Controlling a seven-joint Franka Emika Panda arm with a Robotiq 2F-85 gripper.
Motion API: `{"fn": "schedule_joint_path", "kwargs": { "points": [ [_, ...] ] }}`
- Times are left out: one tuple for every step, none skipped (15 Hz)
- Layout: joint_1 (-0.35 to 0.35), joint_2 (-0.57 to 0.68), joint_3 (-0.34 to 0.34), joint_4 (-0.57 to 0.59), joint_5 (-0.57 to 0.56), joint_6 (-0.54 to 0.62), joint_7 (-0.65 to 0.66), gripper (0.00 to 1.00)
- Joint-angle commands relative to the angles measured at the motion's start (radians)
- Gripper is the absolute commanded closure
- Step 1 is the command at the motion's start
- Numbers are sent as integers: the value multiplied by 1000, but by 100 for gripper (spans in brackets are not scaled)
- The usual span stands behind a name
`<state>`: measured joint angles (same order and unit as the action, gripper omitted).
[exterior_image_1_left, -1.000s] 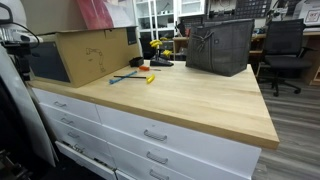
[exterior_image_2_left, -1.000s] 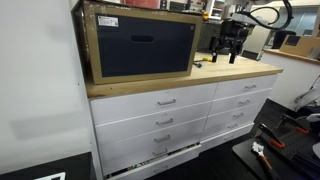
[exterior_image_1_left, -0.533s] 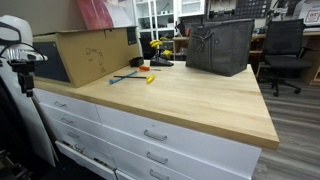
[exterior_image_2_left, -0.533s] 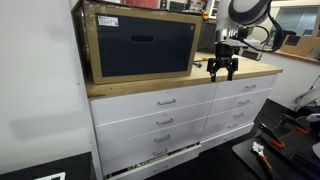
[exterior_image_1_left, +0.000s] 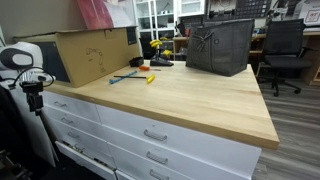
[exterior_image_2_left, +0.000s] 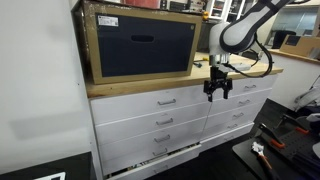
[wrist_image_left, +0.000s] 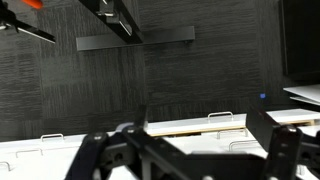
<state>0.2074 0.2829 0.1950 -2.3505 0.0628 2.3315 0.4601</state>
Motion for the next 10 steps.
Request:
{"fn": "schedule_joint_path", "kwargs": {
  "points": [
    [52, 57, -31, -3, -25, 89, 39, 0],
    [69, 72, -39, -4, -38, 109, 53, 0],
    [80, 89, -47, -5, -45, 129, 59, 0],
    [96, 103, -55, -6, -54, 147, 78, 0],
    [115, 118, -68, -9, -67, 173, 97, 0],
    [133, 131, -80, -11, -80, 198, 119, 0],
    [140, 147, -84, -7, -72, 220, 127, 0],
    [142, 166, -85, -4, -55, 245, 132, 0],
    [147, 183, -89, 0, -48, 269, 138, 0],
    [149, 204, -93, 3, -41, 296, 141, 0]
  ]
}}
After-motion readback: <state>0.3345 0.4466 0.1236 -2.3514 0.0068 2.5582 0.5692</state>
